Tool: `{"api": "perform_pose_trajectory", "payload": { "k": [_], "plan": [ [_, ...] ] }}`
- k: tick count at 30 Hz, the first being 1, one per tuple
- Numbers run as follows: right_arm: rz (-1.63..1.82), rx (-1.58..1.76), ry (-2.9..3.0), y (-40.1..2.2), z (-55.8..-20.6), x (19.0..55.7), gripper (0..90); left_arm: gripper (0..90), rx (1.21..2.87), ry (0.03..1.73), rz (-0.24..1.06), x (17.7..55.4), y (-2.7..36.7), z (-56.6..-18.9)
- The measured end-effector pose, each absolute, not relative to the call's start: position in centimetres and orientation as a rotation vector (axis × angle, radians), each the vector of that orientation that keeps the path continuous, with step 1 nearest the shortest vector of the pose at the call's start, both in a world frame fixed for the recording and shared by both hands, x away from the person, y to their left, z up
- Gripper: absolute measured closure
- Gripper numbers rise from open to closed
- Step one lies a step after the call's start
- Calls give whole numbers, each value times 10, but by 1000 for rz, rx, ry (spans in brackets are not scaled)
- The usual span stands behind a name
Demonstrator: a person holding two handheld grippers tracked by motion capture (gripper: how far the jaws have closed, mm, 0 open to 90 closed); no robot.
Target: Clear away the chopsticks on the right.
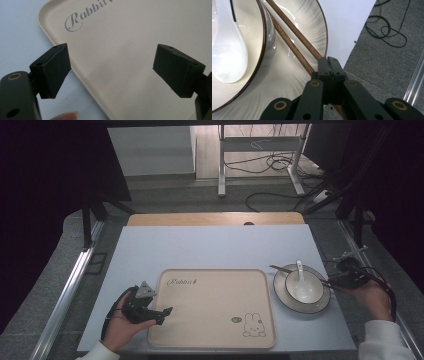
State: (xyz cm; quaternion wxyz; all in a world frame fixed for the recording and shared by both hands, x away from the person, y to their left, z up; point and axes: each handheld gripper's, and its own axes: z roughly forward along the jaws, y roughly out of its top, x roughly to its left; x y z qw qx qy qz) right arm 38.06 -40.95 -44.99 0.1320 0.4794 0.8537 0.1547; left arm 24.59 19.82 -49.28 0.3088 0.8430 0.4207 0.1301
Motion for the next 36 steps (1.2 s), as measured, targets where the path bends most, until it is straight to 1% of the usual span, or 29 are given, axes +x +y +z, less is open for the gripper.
{"api": "perform_pose_trajectory", "payload": {
  "k": [7,8,9,10,11,12,13,15,29,34,36],
  "plan": [
    [468,1365,2478,-412,-443,379,889,146,2225,1115,344,246,198,-492],
    [484,1342,2465,-415,-435,378,834,147,2222,1117,346,246,199,-492],
    [484,1342,2465,-415,-435,378,834,146,2222,1117,346,246,199,-492],
    [446,1295,2466,-416,-431,378,724,146,2221,1120,346,246,199,-492],
    [446,1295,2466,-416,-431,378,724,146,2221,1120,346,246,199,-492],
    [367,1248,2492,-417,-433,380,657,146,2219,1121,345,247,199,-492],
    [367,1248,2492,-417,-433,380,657,146,2219,1121,345,247,199,-492],
    [298,1214,2562,-420,-439,386,629,147,2215,1120,345,246,200,-491],
    [263,1131,2702,-423,-448,402,635,146,2214,1133,342,248,203,-492],
    [237,1122,2733,-422,-454,405,678,145,2219,1130,340,248,202,-493],
    [236,1094,2752,-420,-456,406,723,145,2218,1132,341,248,202,-493]
  ]
}}
